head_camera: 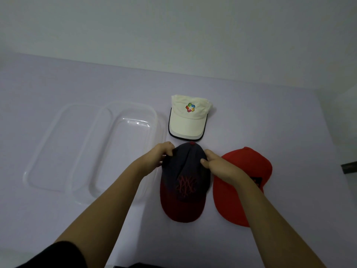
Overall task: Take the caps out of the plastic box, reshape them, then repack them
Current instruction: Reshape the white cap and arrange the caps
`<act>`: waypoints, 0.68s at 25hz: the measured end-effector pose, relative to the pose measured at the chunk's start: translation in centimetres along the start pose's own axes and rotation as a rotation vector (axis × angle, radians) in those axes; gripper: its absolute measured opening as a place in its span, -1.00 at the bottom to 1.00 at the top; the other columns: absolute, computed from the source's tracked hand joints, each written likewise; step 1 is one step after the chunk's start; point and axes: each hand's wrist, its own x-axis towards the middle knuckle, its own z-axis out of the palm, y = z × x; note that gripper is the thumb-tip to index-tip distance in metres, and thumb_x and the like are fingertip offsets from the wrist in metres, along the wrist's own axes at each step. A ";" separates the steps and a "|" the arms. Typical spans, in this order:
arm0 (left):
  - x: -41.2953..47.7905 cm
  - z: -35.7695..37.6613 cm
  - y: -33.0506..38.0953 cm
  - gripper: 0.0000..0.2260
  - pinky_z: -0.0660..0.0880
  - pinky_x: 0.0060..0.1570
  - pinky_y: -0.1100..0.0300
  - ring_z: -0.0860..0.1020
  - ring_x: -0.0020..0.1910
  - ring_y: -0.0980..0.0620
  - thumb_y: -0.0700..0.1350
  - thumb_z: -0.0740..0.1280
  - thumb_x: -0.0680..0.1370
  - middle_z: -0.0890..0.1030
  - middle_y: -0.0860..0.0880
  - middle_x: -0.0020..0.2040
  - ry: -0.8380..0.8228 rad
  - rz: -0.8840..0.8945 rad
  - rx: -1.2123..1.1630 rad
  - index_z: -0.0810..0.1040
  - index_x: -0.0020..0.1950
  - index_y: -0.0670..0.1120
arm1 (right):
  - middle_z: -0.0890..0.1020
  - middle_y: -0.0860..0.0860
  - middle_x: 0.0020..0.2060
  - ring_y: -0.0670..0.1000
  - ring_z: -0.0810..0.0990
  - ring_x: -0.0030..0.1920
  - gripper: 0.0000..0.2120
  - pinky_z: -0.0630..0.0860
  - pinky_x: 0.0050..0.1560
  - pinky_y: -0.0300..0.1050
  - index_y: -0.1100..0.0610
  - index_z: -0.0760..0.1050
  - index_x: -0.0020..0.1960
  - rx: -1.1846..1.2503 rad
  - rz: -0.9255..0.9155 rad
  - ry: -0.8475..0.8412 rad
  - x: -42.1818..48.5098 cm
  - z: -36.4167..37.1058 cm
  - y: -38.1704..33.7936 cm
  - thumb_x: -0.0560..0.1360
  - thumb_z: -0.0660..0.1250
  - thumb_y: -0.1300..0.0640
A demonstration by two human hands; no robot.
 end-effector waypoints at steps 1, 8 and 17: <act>-0.2 0.0 -0.1 -0.75 0.37 -0.06 0.16 0.42 -0.12 0.01 -0.01 0.30 0.25 0.45 -0.03 -0.13 -0.036 0.005 0.006 0.40 -0.14 -0.07 | 0.51 0.05 0.23 0.02 0.50 0.20 -0.81 0.41 0.31 0.07 0.02 0.37 0.19 0.073 -0.016 -0.006 -0.3 0.2 0.1 0.61 0.11 0.15; -2.0 -0.8 1.8 -0.80 0.54 0.14 0.12 0.64 0.05 -0.04 -0.13 0.44 0.44 0.68 -0.09 0.04 -0.191 0.063 0.225 0.63 0.05 -0.12 | 0.56 0.08 0.18 0.04 0.53 0.22 -0.82 0.44 0.27 -0.04 0.09 0.43 0.17 0.462 -0.178 -0.075 -4.2 0.7 -0.3 0.61 0.12 0.17; -6.2 0.0 3.4 -0.79 0.55 0.07 0.12 0.65 0.04 -0.04 -0.18 0.40 0.46 0.68 -0.11 0.03 -0.137 0.244 0.099 0.62 0.08 -0.16 | 0.61 -0.09 0.16 -0.05 0.58 0.18 -0.32 0.55 0.10 -0.17 -0.05 0.37 0.30 0.331 -0.341 -0.128 -8.1 1.5 -1.0 0.25 0.51 0.24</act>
